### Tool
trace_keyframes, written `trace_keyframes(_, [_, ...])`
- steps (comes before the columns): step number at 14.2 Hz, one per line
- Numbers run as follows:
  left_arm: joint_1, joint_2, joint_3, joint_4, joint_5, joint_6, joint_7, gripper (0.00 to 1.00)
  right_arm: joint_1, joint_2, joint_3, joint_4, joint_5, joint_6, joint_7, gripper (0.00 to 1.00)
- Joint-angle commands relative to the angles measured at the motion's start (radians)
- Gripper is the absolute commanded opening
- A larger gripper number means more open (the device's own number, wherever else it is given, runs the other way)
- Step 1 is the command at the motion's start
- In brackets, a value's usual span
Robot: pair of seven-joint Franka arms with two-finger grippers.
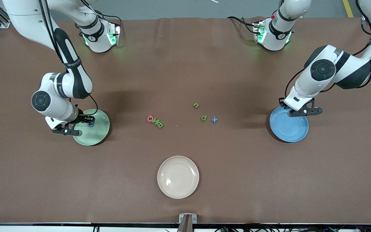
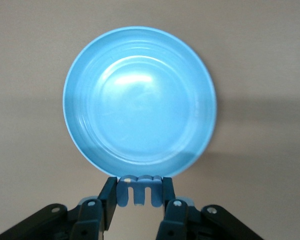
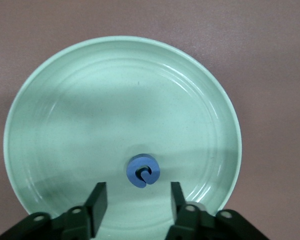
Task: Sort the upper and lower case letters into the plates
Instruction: 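Release the m in the blue plate while the right gripper releases the c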
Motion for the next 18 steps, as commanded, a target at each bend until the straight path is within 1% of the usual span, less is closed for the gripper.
trace_keyframes(1, [0.009,0.034,0.068,-0.018,0.074,0.078,0.036,0.06,0.001,-0.02,0.007,0.018,0.017,-0.014,-0.011,1.0])
trace_keyframes(3, [-0.006,0.055,0.114,-0.016,0.125,0.091,0.036,0.06,0.016,-0.021,0.008,0.058,0.019,-0.071,-0.002,1.0])
trace_keyframes(5, [-0.02,0.094,0.163,-0.015,0.159,0.121,0.036,0.06,0.061,-0.02,0.008,0.074,0.037,-0.086,0.003,1.0])
trace_keyframes(7, [-0.045,0.13,0.214,-0.009,0.199,0.141,0.036,0.06,0.131,-0.021,0.007,0.077,0.164,-0.08,0.041,1.0])
trace_keyframes(8, [-0.055,0.143,0.231,-0.007,0.212,0.152,0.036,0.06,0.168,-0.017,0.005,0.086,0.211,-0.076,0.077,1.0])
trace_keyframes(9, [-0.072,0.15,0.252,-0.004,0.216,0.164,0.036,0.06,0.199,-0.002,0.005,0.1,0.223,-0.073,0.131,1.0])
trace_keyframes(10, [-0.104,0.151,0.287,0.004,0.216,0.187,0.036,0.06,0.237,0.011,0.004,0.116,0.221,-0.071,0.203,1.0])
trace_keyframes(11, [-0.129,0.149,0.32,0.007,0.216,0.207,0.036,0.06,0.263,0.024,0.004,0.129,0.213,-0.07,0.234,1.0])
trace_keyframes(12, [-0.131,0.147,0.328,0.007,0.217,0.21,0.036,0.06,0.285,0.034,0.004,0.138,0.21,-0.06,0.234,1.0])
trace_keyframes(14, [-0.134,0.151,0.331,0.007,0.217,0.215,0.034,0.08,0.349,0.075,0.002,0.133,0.209,0.023,0.237,0.99])
trace_keyframes(16, [-0.134,0.151,0.332,0.007,0.217,0.215,0.034,0.1,0.372,0.11,0.002,0.133,0.209,0.074,0.26,0.98])
trace_keyframes(18, [-0.134,0.152,0.332,0.005,0.219,0.215,0.033,0.13,0.4,0.135,-0.002,0.133,0.209,0.088,0.295,0.98])
